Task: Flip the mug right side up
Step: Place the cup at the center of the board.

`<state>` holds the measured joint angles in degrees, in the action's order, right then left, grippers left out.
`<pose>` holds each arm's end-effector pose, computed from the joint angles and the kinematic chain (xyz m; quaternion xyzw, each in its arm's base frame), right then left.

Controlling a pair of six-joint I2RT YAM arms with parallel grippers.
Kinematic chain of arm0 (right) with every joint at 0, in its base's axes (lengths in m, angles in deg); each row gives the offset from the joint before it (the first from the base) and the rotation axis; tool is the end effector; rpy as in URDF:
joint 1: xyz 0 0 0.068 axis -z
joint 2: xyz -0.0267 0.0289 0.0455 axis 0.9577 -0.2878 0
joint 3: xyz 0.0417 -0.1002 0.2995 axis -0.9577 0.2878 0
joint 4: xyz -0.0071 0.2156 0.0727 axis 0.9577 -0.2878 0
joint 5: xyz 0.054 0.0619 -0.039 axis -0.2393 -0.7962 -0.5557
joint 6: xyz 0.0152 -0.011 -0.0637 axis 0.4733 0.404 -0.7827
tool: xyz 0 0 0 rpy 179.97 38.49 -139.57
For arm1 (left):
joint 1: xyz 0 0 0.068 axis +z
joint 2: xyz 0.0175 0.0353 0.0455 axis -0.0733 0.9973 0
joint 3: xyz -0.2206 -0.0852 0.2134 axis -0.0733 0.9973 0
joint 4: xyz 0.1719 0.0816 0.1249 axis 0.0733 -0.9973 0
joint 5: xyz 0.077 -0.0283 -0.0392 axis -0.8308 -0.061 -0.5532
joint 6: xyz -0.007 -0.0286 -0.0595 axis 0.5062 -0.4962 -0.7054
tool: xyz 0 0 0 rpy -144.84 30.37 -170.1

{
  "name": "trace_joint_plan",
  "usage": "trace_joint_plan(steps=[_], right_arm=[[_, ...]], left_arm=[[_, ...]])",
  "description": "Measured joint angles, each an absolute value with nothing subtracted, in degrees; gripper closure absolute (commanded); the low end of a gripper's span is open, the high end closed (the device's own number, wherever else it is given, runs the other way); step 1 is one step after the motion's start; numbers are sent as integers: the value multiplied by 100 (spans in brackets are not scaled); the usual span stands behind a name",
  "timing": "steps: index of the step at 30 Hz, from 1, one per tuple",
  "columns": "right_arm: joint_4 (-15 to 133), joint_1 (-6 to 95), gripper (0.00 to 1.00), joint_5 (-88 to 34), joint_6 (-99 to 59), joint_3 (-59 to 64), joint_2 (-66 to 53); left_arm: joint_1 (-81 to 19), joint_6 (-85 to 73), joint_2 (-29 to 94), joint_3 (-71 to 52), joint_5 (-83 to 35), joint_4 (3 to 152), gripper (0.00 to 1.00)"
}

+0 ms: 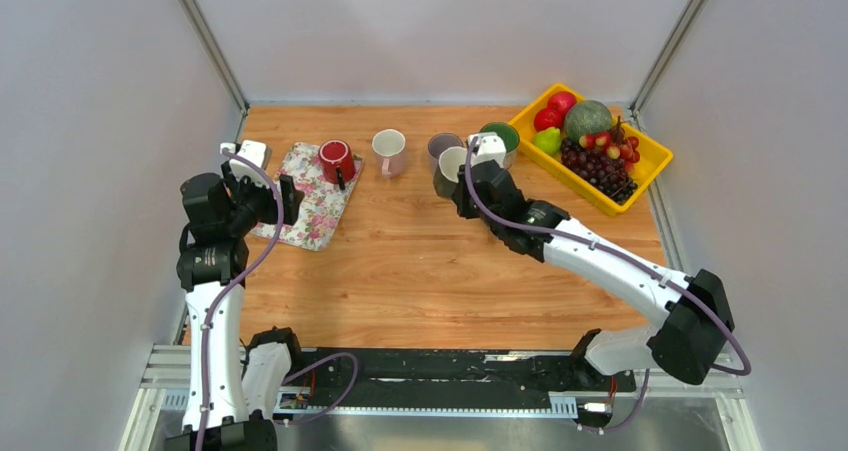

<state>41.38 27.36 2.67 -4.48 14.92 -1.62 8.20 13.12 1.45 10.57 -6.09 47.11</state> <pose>0.1993 0.1771 0.3628 -0.0820 0.8568 0.1292 0.4923 0.1141 0.0015 0.3738 0.0913 0.8093 -0.0892 0.5733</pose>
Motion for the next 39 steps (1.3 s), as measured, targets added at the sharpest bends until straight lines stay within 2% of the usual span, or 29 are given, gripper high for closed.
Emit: trace_joint_plan(steps=[8, 21, 39], right_arm=[[3847, 2153, 100, 884, -170, 1489, -794], [3732, 2129, 100, 1406, 608, 1494, -1268], [3736, 2105, 100, 1633, 903, 1443, -2136]], left_arm=[[822, 1299, 162, 1140, -721, 4786, 16], [827, 1264, 169, 1151, -740, 4834, 17], [827, 1257, 68, 1204, -721, 4906, 18]])
